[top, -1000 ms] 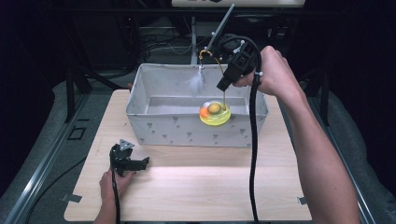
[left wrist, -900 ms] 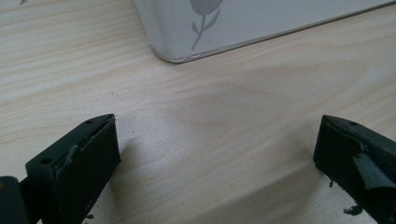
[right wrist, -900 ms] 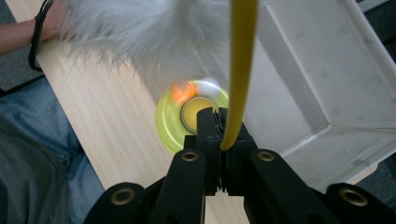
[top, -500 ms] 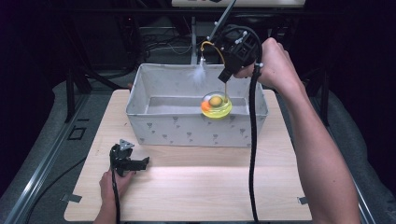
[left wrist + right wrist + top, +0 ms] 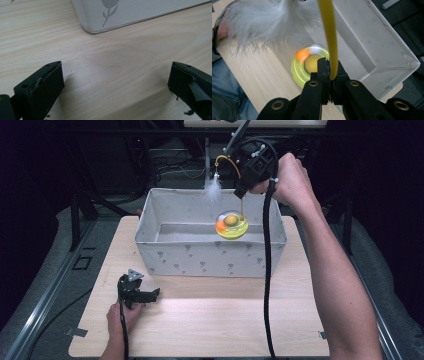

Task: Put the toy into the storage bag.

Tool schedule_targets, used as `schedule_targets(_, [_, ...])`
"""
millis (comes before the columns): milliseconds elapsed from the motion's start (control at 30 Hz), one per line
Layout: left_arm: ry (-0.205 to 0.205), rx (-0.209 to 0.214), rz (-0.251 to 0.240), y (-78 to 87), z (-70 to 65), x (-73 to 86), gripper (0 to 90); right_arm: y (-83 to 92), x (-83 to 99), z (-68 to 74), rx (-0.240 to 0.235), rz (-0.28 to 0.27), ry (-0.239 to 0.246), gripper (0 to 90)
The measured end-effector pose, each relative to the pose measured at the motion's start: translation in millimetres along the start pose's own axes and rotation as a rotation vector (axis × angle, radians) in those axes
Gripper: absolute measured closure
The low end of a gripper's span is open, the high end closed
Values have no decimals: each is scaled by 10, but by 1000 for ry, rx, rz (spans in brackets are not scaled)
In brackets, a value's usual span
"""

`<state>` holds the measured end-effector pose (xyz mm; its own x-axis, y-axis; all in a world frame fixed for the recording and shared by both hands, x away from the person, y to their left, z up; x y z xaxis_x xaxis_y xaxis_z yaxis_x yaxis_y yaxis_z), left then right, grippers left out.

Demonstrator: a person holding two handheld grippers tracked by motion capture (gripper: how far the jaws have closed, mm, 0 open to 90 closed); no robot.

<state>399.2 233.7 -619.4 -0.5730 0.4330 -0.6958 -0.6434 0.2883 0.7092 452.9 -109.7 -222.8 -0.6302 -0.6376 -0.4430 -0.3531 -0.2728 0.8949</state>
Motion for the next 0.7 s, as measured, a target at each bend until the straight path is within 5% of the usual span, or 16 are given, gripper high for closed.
schedule_targets(700, [4,0,-3,-2,-3,-1,2,-125,35,-472,50,-11,-119,883])
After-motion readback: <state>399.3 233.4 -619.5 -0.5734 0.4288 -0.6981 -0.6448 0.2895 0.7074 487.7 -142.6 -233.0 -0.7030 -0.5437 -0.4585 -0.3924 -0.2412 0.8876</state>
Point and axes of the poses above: each handheld gripper's, and its own axes: y roughly backward along the jaws, x roughly out of its underside, z roughly to its left, the point moved 4 cm from there along -y, roughly forward along the jaws, and after that the axes turned 9 degrees about -y, right-handed, at the moved point
